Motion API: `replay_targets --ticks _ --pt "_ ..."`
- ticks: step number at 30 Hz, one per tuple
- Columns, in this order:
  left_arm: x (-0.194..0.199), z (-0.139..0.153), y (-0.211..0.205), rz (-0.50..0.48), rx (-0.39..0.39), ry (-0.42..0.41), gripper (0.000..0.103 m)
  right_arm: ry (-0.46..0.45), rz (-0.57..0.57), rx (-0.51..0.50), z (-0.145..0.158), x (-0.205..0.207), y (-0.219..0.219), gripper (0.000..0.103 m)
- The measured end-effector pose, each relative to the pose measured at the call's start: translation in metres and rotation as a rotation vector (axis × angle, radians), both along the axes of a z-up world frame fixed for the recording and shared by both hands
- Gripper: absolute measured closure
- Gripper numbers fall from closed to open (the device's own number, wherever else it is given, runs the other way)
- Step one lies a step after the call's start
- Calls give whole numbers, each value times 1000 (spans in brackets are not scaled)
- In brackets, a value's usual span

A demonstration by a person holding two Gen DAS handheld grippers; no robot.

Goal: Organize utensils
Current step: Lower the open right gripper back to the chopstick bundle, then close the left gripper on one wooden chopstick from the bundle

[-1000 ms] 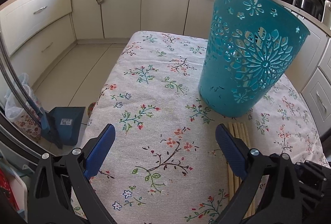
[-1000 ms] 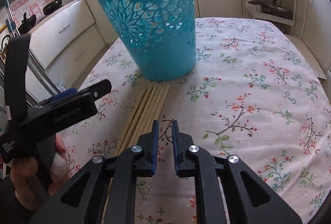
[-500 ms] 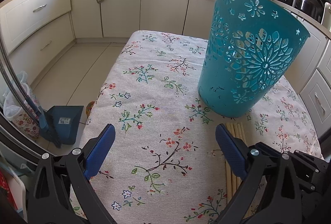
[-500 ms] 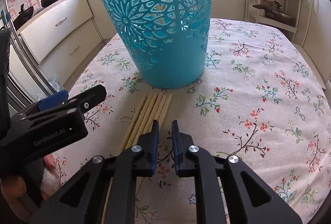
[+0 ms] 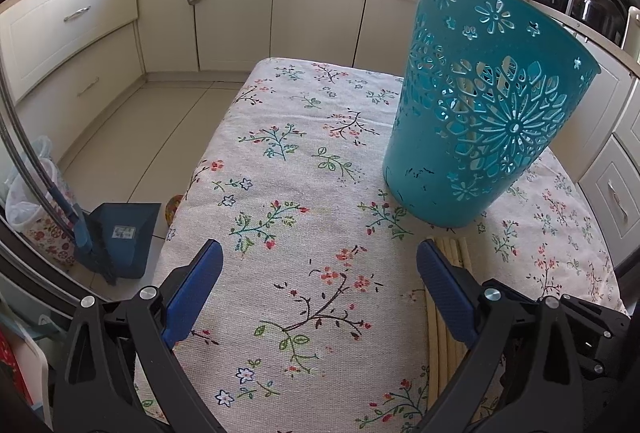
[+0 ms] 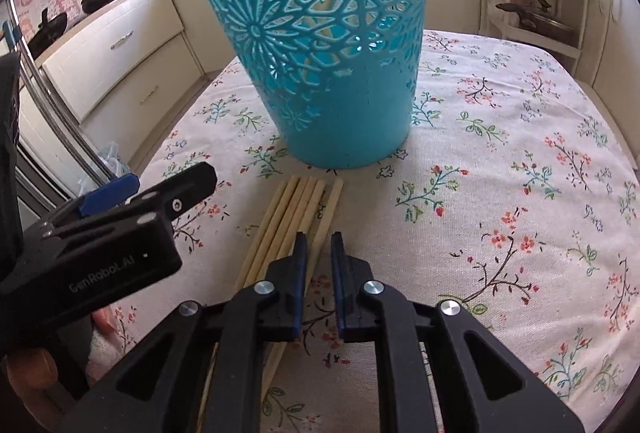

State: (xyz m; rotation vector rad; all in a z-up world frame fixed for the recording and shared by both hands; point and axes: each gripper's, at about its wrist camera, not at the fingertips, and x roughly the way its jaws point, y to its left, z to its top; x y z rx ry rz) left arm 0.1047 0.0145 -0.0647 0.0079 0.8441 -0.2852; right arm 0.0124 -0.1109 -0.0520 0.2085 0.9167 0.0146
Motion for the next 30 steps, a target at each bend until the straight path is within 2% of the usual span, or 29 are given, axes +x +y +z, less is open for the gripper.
replay_targets --ticks 3,5,7,10,13,19,25,30 --pt "0 0 -1 -16 -9 5 10 6 13 -40 2 -6 -8 92" --pt "-1 -3 -7 -64 -1 29 10 13 -6 -62 2 -14 -22 93" --pt "-3 -7 -18 -130 41 51 10 6 -26 -43 0 -20 -35 93" --pt "-13 -9 -35 -193 119 27 10 -16 -37 24 -3 -27 -52 93" --pt "-12 -12 -41 -180 163 33 11 -21 -46 66 -4 -25 -59 93" --pt "-3 -17 -29 -124 126 105 15 -26 -50 117 -5 -26 -65 93" --pt "-10 -14 -37 -151 162 71 15 -27 -49 124 -5 -27 -66 93" --pt "-13 -11 -38 -168 154 59 16 -29 -48 132 -5 -26 -67 92"
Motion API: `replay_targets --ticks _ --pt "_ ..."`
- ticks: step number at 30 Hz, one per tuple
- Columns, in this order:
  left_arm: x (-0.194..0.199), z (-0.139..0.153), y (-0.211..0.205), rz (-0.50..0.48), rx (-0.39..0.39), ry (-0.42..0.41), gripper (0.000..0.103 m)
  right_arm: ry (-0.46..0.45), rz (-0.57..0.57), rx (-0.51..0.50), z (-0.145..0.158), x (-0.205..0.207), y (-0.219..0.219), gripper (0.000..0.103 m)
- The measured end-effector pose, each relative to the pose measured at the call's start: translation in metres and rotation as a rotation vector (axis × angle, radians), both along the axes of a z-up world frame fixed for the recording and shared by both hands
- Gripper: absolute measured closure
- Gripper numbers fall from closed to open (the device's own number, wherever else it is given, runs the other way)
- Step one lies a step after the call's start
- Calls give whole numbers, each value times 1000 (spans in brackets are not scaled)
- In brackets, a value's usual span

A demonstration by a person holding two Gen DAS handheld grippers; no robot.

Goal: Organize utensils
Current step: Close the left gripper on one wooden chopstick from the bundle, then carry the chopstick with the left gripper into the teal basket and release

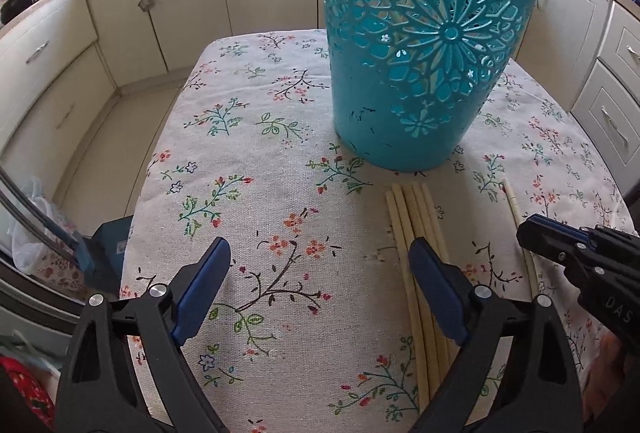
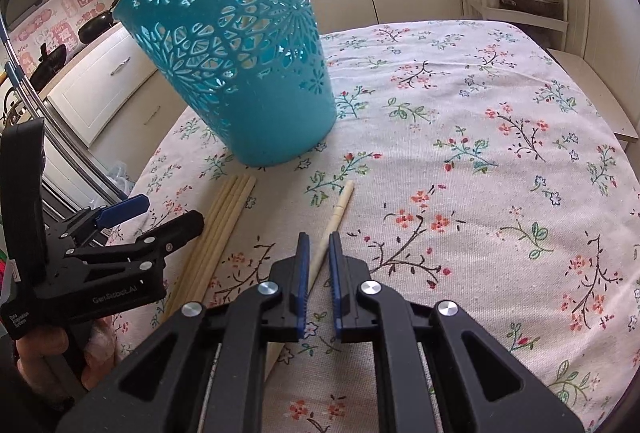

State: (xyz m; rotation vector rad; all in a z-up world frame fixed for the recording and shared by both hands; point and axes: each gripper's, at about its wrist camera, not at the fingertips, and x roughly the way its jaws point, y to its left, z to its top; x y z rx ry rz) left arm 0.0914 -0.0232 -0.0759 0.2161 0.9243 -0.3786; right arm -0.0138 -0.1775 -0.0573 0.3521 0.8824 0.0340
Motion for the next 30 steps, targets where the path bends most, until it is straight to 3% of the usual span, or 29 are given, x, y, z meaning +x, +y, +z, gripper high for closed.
replay_targets --ticks 5,10,13,18,21,25,29,30 --pt "2 -4 -6 1 52 9 21 0 1 3 0 0 -1 92" --pt "1 -3 -7 -8 45 16 31 0 2 6 -1 0 -2 91" --pt "2 0 -12 -26 30 43 47 0 2 7 -1 0 -2 91" --pt "6 4 -28 -68 31 107 95 -2 4 8 -1 1 -1 91" --pt "14 5 -25 -62 -15 179 99 -4 4 17 -2 0 -3 91" --pt "19 13 -1 -62 -138 317 99 -5 7 25 -2 -1 -5 91" --pt "9 51 21 -104 -250 333 99 -7 15 27 -2 -1 -7 89" --pt "5 74 28 -123 -310 314 99 -8 18 25 -2 0 -7 88"
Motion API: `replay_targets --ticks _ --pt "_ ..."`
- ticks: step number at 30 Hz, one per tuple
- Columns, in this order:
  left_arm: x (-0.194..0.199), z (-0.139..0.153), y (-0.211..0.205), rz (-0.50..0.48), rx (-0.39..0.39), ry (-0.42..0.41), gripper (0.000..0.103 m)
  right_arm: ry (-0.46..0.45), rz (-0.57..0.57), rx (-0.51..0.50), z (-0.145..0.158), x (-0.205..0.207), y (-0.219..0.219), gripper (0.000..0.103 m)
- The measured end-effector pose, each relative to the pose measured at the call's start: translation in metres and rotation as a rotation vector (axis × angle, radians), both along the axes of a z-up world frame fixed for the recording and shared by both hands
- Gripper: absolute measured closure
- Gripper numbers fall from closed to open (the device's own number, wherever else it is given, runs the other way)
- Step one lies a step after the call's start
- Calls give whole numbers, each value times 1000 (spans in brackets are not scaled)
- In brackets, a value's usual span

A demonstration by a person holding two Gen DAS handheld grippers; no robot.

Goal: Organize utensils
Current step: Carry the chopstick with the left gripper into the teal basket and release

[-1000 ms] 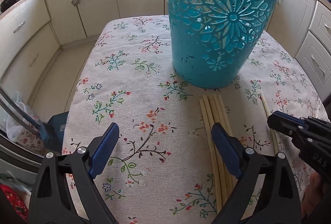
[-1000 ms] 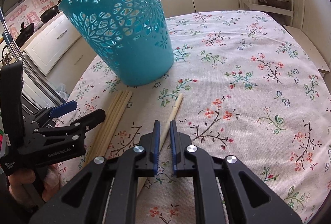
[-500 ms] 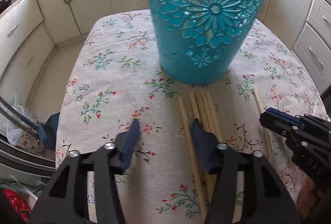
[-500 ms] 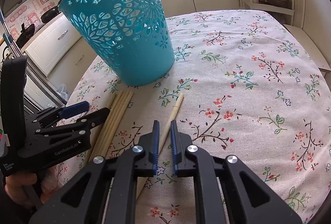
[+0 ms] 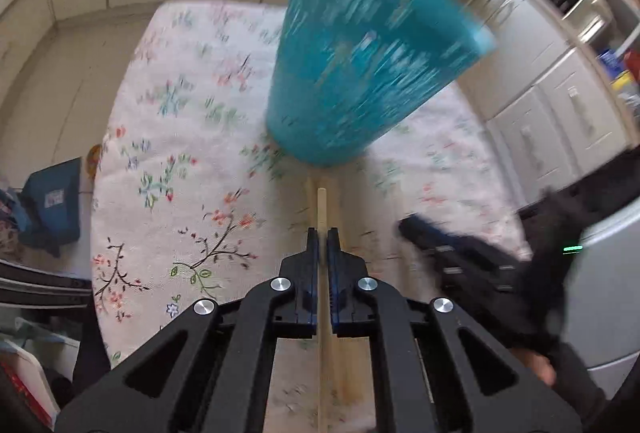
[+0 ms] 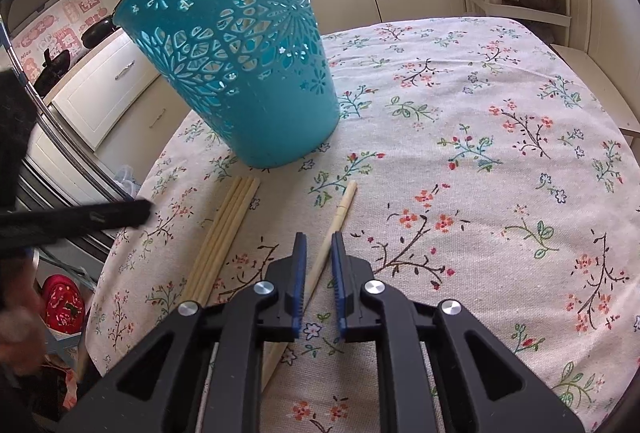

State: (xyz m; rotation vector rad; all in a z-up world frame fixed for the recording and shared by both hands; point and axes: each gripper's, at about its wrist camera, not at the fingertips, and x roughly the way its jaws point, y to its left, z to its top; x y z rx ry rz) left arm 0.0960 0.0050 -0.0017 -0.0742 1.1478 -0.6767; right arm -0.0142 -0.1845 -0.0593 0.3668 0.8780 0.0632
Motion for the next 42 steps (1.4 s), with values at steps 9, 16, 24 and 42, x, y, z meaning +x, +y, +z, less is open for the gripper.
replay_targets --ticks 9,16,24,42 --pt "-1 173 -12 87 -304 -541 99 -3 9 -7 1 0 4 85" --pt "33 175 -67 287 -220 -836 99 -7 13 2 1 0 4 83" --pt "63 113 -92 365 -104 -828 99 -14 34 1 2 0 9 76" --pt "-22 80 9 502 17 -810 23 -14 15 -2 2 -1 8 75"
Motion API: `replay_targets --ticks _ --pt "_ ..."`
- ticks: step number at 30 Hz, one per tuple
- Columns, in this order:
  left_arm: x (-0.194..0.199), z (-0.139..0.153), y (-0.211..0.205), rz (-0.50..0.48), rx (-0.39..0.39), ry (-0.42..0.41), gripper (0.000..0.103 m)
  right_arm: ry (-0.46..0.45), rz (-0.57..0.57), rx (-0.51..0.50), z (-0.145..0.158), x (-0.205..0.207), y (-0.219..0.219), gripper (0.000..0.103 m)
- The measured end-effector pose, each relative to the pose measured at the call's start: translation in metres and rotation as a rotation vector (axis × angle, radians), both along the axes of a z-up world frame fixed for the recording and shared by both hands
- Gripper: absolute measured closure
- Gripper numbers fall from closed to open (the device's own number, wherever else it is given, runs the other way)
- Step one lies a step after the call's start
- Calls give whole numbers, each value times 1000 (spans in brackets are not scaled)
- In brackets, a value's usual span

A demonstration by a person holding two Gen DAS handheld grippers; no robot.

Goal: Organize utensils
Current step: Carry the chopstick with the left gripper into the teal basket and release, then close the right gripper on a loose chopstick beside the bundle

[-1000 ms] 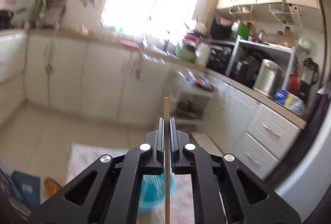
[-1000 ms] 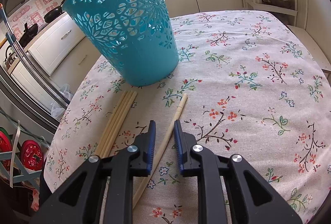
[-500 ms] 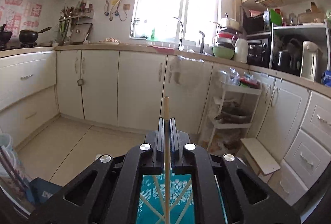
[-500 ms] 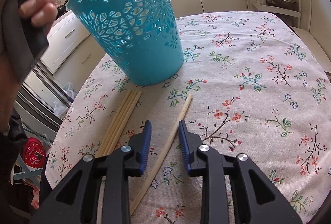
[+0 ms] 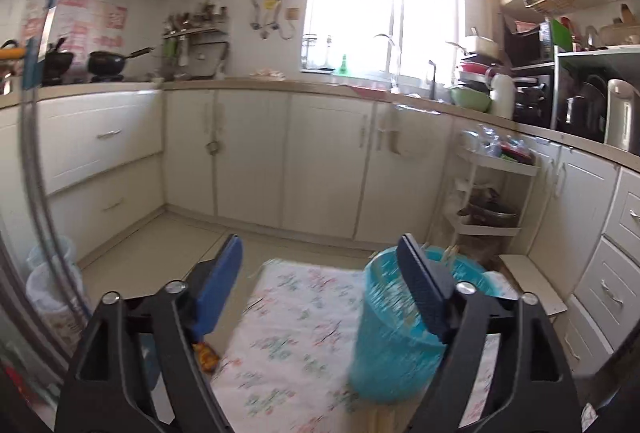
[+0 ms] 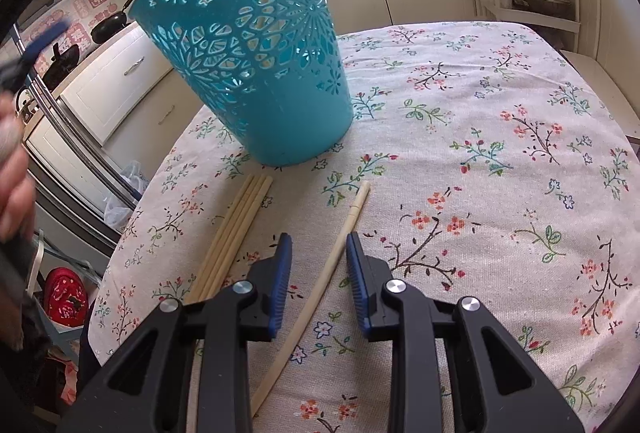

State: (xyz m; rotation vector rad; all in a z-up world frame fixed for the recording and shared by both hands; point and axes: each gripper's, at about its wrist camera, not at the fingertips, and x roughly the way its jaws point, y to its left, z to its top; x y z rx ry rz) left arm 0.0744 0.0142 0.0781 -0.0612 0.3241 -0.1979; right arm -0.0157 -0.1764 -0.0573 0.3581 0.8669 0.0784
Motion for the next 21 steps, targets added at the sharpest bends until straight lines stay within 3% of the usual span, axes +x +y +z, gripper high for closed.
replay_targets --ticks 2,5,7,11,15,19,21 --pt "-9 -19 15 26 14 41 20 6 -20 -3 0 0 -1 79" --pt "-7 -63 27 44 67 167 20 24 -58 -42 0 2 -2 92" --pt "4 -93 27 27 88 274 20 34 -56 -106 1 4 5 94" --pt "23 -123 14 -17 135 394 20 58 77 -269 6 7 26 93" --pt "30 -129 6 -74 114 434 13 121 162 -271 10 7 21 93" --pt "29 -133 -2 -85 132 455 10 126 126 -276 8 8 23 79" --pt "30 -135 -2 -79 132 457 10 108 113 -319 8 7 32 78"
